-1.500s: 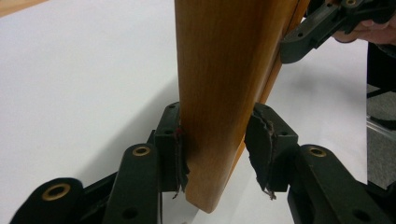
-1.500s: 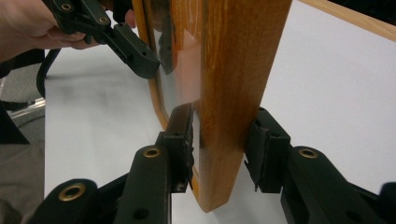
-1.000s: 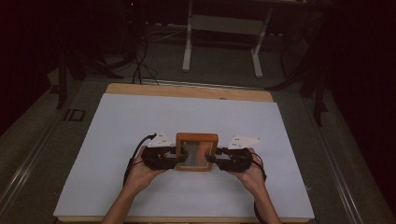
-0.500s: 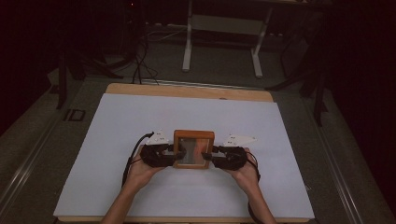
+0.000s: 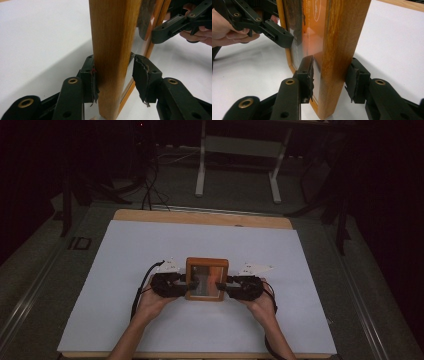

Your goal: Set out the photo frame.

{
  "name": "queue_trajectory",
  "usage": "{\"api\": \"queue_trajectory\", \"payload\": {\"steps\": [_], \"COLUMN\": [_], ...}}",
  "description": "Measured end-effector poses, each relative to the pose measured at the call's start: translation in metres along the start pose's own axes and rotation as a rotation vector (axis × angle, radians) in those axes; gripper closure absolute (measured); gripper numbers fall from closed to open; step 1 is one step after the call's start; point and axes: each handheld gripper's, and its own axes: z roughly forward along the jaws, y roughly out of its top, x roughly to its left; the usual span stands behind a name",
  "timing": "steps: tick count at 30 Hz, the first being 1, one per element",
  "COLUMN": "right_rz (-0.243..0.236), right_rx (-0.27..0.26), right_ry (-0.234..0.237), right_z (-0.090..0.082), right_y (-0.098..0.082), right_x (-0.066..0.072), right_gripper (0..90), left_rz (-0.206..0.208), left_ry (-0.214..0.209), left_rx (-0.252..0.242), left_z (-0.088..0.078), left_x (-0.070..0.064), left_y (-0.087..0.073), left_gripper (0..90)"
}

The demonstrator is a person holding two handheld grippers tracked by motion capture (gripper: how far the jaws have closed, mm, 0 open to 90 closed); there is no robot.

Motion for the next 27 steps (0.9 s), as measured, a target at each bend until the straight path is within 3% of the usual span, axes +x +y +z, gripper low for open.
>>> {"api": "queue_trajectory", "payload": {"steps": [9, 14, 27], "right_rz": [0.04, 0.059, 0.067], "right_rx": [0.002, 0.011, 0.027], "right_ry": [0.023, 0.022, 0.011], "right_z": [0.005, 0.008, 0.008], "right_y": [0.002, 0.003, 0.001], "right_x": [-0.011, -0.016, -0.02], "right_gripper": [60.7, 60.4, 62.8], "left_rz": [-0.045, -0.075, -0.079], "left_ry": [-0.009, -0.012, -0.014], "left_rx": [-0.017, 0.001, 0.021], "left_z": [0.004, 0.007, 0.009], "left_x": [0.009, 0.014, 0.017], "left_y": [-0.001, 0.002, 0.004], "left_gripper": [56.9, 56.5, 56.0]}}
